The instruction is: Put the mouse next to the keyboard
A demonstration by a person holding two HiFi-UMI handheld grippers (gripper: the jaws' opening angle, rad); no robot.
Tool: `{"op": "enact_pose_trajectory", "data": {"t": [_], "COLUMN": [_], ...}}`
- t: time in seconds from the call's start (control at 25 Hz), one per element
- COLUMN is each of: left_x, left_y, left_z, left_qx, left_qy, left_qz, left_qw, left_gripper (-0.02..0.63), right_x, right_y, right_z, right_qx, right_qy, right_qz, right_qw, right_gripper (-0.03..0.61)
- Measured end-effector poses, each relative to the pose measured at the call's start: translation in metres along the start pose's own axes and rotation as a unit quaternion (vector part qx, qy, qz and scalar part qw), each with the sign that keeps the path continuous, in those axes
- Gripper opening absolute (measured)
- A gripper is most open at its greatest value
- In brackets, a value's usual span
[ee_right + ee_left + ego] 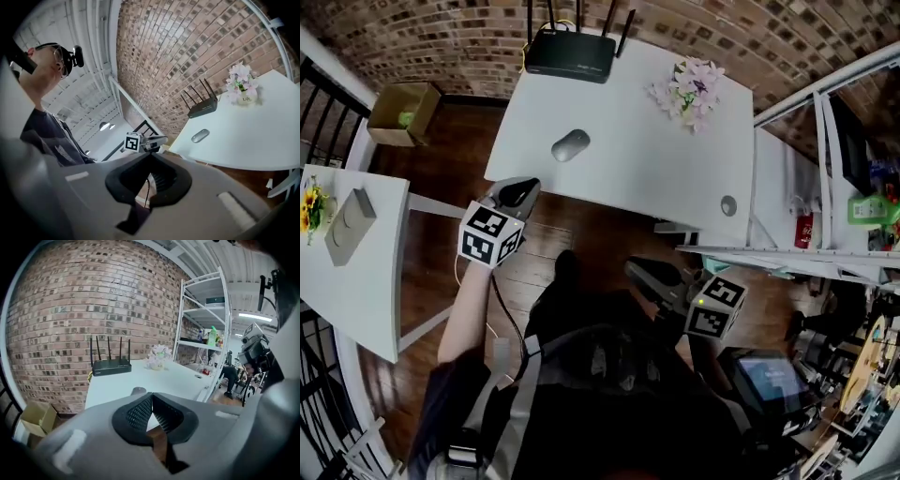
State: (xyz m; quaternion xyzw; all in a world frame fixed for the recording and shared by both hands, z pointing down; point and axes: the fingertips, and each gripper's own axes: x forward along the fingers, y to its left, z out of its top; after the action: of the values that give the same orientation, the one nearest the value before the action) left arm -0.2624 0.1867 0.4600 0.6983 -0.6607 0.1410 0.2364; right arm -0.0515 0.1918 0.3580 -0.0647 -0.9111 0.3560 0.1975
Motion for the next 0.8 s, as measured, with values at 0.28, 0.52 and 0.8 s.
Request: {"op": "enact_pose_trajectory", "data": {"t": [0.28,0.52,0.8], "left_x": [0.056,0.106,0.162], "left_y": [0.035,0.038,0.051], "left_z": [-0.001,-0.011,-0.018], "left_qx": [0.02,0.058,0.082], "left_qy": [0.048,0.107,0.156], "left_qz": [-0.023,-0.021,0.015], "left_qw": [0.9984,0.9924,0.9843], "left_gripper": [0.081,0.254,0.29], "right_x": [0.012,0.011,0.006], "right_y": [-0.026,-0.052,-0.082], "right_z": [0.026,0.044,0.06], "right_qx": [0.023,0.025,0.039], "right_qy": [-0.015,-0.014,-0.004], "right_qz": [-0.036,-0.035,-0.013], "right_qw": [0.999,0.999,0.999], "right_gripper": [0.006,0.006,0.006]}}
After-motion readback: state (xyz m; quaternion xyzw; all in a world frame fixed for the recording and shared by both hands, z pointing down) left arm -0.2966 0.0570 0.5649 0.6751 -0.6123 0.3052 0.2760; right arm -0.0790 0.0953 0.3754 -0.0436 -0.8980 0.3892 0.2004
